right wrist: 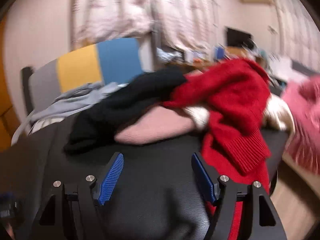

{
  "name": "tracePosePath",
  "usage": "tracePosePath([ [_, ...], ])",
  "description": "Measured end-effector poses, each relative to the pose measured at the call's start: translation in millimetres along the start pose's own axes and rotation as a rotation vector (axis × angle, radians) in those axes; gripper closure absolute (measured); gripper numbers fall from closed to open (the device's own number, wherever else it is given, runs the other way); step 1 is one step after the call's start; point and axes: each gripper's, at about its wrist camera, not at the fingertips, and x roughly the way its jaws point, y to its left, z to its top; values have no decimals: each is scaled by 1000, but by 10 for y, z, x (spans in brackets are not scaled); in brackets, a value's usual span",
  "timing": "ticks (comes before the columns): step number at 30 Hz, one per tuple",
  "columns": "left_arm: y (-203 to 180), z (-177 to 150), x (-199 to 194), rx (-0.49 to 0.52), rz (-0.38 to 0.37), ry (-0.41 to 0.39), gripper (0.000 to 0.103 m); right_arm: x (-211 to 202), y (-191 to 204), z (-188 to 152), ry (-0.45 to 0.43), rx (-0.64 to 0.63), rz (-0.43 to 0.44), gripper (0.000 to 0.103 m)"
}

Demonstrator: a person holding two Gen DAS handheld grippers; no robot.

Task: Fold clothes

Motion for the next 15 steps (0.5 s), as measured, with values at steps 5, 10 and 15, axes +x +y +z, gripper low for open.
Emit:
tracePosePath([
  [5, -11, 1, 18, 6, 1, -1, 0, 302, -177, 247, 103, 146, 176, 32],
  [10, -16, -4, 19, 5, 1, -1, 0, 750, 69, 624, 173, 199, 262, 32],
  [15, -13, -4, 22, 5, -1, -2, 0, 1217, 298, 865, 249, 277, 284, 32],
])
